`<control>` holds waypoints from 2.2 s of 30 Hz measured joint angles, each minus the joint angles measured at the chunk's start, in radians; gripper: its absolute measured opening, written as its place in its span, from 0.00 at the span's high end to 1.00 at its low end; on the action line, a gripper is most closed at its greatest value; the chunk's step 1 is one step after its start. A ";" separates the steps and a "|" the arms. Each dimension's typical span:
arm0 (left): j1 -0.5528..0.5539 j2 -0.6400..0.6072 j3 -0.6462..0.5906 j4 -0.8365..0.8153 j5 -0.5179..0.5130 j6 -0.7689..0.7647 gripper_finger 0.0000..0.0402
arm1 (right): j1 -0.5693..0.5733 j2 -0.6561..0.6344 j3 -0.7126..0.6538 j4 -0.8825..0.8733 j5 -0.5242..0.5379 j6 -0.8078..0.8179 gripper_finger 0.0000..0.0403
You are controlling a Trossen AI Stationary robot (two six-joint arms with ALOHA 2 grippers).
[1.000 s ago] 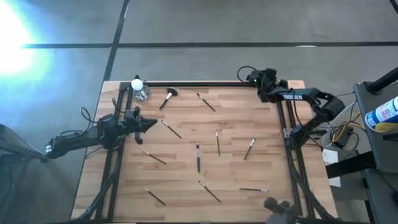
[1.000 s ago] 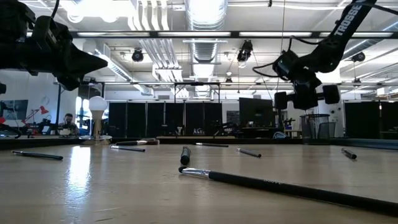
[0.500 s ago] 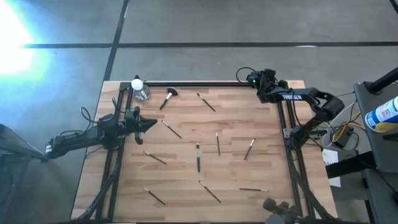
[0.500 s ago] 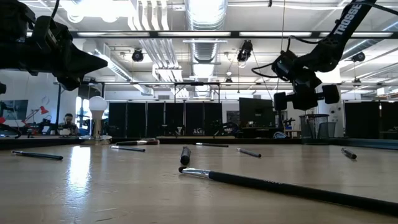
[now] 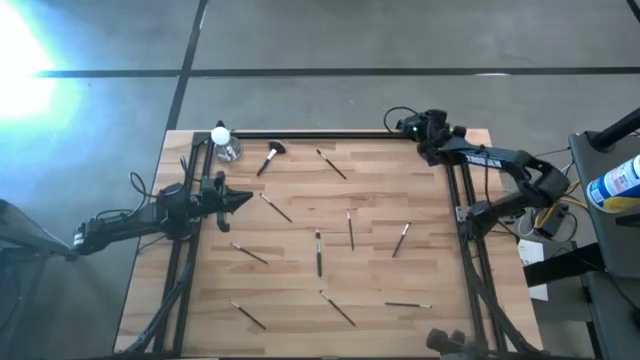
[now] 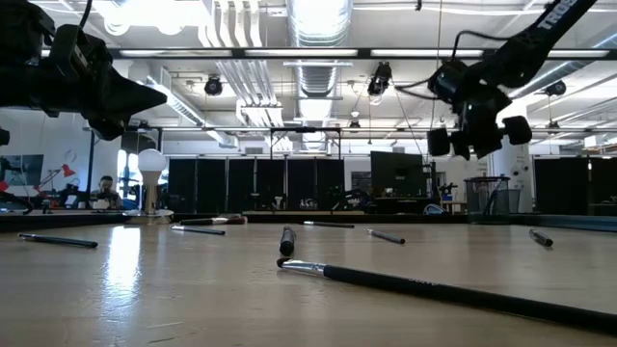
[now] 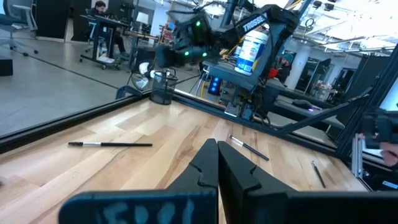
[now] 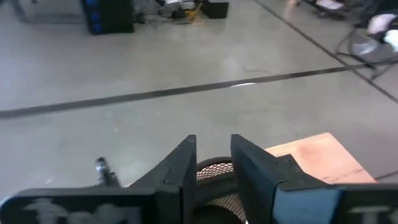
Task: Put items in baskets/containers
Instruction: Put the foundation brush into the mesh organizer
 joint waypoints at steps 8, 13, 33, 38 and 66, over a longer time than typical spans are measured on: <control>0.000 0.000 0.000 0.000 0.000 0.000 1.00 | 0.039 -0.192 -0.015 -0.012 -0.468 -0.272 0.96; 0.000 0.000 0.000 0.000 0.000 0.000 1.00 | 0.157 -0.270 -0.073 0.049 -0.622 -0.362 0.98; 0.000 0.000 0.000 0.029 -0.005 0.000 1.00 | 0.518 -0.320 -0.474 0.753 -0.743 -0.378 0.98; 0.000 0.000 0.000 0.030 -0.005 -0.026 1.00 | 0.520 -0.314 -0.535 0.842 -0.740 -0.363 0.98; 0.004 0.628 0.200 0.047 -0.243 -0.312 1.00 | 0.520 -0.310 -0.549 0.848 -0.733 -0.358 0.98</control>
